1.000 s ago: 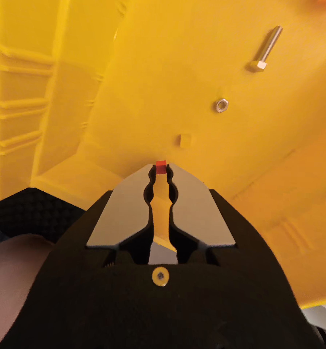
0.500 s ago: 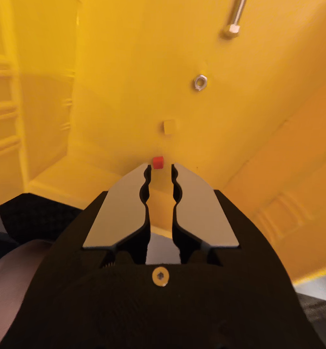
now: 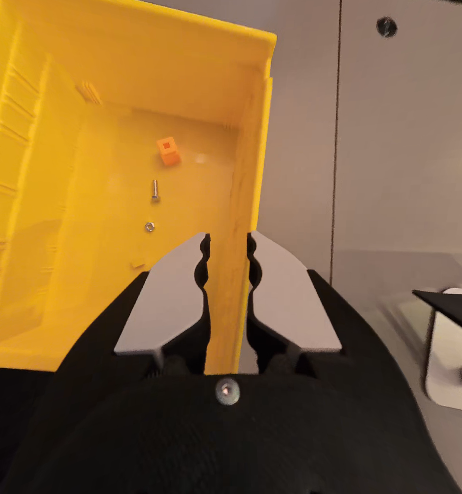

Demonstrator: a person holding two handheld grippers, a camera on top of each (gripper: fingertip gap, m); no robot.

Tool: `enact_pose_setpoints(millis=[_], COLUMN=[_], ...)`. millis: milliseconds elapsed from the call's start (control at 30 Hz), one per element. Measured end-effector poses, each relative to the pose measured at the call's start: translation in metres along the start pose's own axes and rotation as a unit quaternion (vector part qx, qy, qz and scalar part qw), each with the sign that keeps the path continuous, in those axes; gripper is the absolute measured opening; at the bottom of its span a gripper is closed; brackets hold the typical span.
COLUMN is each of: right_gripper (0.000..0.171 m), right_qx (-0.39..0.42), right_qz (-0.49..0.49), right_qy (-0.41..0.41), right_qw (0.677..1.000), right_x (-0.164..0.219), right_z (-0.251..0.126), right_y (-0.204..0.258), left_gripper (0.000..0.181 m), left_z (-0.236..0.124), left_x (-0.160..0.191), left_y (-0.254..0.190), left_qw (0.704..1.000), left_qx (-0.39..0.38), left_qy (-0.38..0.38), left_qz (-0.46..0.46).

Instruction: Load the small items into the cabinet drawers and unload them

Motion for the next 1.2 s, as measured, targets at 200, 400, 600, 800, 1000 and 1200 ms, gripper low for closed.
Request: enact_pose_setpoints(millis=[200, 400, 600, 800, 1000, 1200], right_gripper=[0.028, 0.015, 0.011, 0.009, 0.01, 0.022], right_qx=[0.031, -0.022, -0.04, -0.099, -0.089, -0.062], right_qz=[0.057, 0.091, 0.106, 0.062, 0.033, 0.043], right_qy=[0.02, 0.163, 0.194, 0.277, 0.353, 0.372], right_qw=[0.998, 0.982, 0.974, 0.954, 0.931, 0.925], right_x=[0.004, 0.019, 0.01, 0.01, 0.013, 0.016], right_z=[0.007, 0.039, 0.055, 0.062, 0.064, 0.08], right_y=[-0.016, -0.013, -0.001, 0.042, 0.08, 0.082], left_gripper=[0.026, 0.027, 0.026, 0.028, 0.04, 0.067], left_z=[-0.037, -0.069, -0.105, -0.14, -0.157, -0.152], left_x=[-0.012, 0.021, 0.137, 0.302, 0.429, 0.499], left_y=[0.022, 0.068, 0.103, 0.124, 0.105, 0.069], left_qw=[0.994, 0.964, 0.916, 0.887, 0.786, 0.653], left_qx=[-0.018, 0.092, 0.117, 0.061, 0.204, 0.34], left_qy=[-0.08, -0.015, 0.083, 0.291, 0.349, 0.381], left_qz=[-0.067, -0.249, -0.375, -0.354, -0.468, -0.559])
Point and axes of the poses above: each gripper's, where its closed fingertips meet, z out along the fingers, x out of its underside, y = z × x across the jaws, the point moved 9 cm from there along -z, back along the fingers, and after that the axes turned 11 degrees about z, right-handed, at the moved point
